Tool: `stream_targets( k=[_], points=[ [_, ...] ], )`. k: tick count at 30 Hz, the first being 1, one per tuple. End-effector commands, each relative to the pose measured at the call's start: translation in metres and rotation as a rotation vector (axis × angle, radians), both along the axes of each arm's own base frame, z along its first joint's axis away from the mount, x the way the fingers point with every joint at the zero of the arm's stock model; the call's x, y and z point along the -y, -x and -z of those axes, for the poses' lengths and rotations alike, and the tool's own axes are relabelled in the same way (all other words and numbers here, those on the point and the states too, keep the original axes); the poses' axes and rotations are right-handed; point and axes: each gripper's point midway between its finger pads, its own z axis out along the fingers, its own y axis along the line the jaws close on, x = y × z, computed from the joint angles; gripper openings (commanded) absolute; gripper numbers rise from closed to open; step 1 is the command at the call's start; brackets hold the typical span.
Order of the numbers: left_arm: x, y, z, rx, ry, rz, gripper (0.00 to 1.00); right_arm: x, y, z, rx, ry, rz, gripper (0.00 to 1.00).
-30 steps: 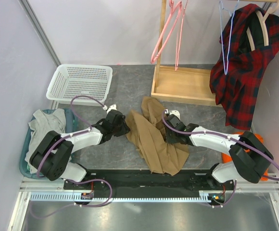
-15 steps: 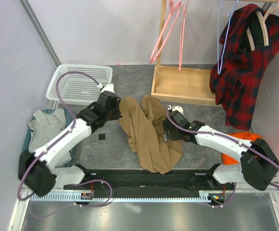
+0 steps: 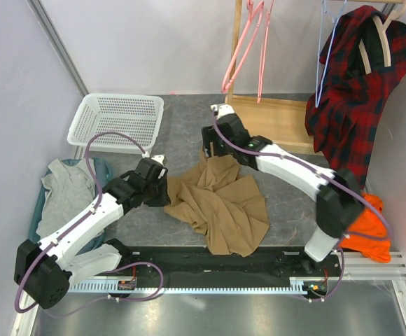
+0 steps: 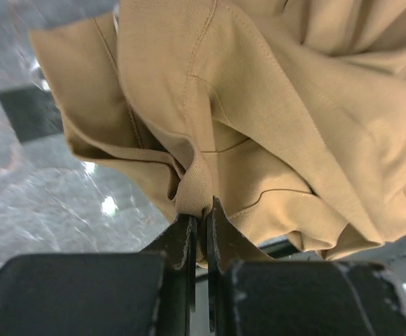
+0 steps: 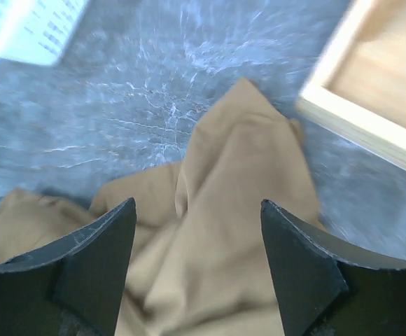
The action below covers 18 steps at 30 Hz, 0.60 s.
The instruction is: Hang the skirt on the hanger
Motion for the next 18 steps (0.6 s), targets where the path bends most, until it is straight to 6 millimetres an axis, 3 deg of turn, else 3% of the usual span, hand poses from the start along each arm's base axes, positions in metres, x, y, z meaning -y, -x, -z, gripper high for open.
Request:
stream_targets(
  k=[1,3,4,6,13,18],
  points=[
    [0.014,0.020,0.006,-0.084,0.092,0.018,0.02,-0.034,-0.029,0.046,-0.063,0.044,-0.086,0.78],
    [0.015,0.022,0.007,-0.087,0.096,0.026,0.02,-0.047,-0.034,0.054,-0.086,0.043,-0.130,0.77],
    [0.016,0.023,0.007,-0.089,0.100,0.027,0.02,-0.053,-0.033,0.073,-0.117,0.061,-0.162,0.74],
    [0.019,0.023,0.003,-0.086,0.118,0.037,0.02,-0.067,-0.026,0.079,-0.146,0.027,-0.245,0.72],
    [0.029,0.031,0.003,-0.111,0.174,0.074,0.02,-0.115,0.015,0.038,-0.069,-0.159,-0.572,0.74],
    [0.031,0.030,0.000,-0.092,0.177,0.093,0.02,-0.132,0.056,0.050,-0.142,-0.180,-0.785,0.74]
  ],
)
